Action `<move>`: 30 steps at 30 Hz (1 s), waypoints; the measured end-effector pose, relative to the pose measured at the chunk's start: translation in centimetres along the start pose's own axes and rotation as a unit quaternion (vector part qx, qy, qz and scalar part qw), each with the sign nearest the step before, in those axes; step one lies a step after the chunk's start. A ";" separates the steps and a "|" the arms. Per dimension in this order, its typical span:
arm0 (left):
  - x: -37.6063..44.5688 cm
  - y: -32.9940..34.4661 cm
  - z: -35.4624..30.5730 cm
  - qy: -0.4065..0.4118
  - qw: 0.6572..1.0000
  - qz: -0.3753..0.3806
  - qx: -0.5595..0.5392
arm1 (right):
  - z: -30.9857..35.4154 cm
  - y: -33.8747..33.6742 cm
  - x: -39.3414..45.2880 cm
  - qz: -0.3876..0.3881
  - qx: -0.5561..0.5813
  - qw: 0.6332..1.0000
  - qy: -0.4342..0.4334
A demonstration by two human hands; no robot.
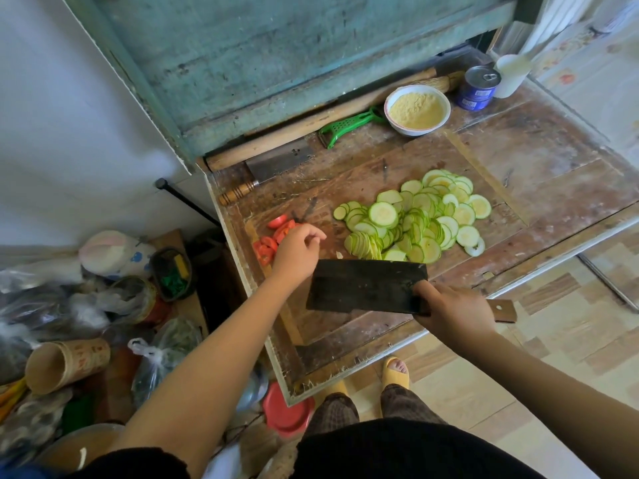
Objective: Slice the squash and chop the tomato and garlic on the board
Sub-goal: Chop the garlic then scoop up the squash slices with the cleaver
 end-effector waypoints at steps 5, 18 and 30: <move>0.1 -1.5 -0.4 -0.048 0.997 -0.059 -0.022 | -2.3 -1.5 1.2 -0.019 0.010 0.990 0.136; 10.4 5.9 -7.9 0.058 0.996 -0.024 0.060 | -11.2 -1.6 12.9 0.091 0.062 0.966 0.234; 18.5 9.3 -4.5 -0.208 0.968 -0.105 0.097 | -13.2 3.6 27.5 0.225 0.090 0.970 -0.031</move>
Point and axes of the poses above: each hand's wrist, its own x-axis towards the middle knuckle, its own y-axis out of the palm, z = x × y, the point moved 6 cm from there along x, towards the middle knuckle, and after that the axes turned 15 degrees about y, right-handed, at the moved point
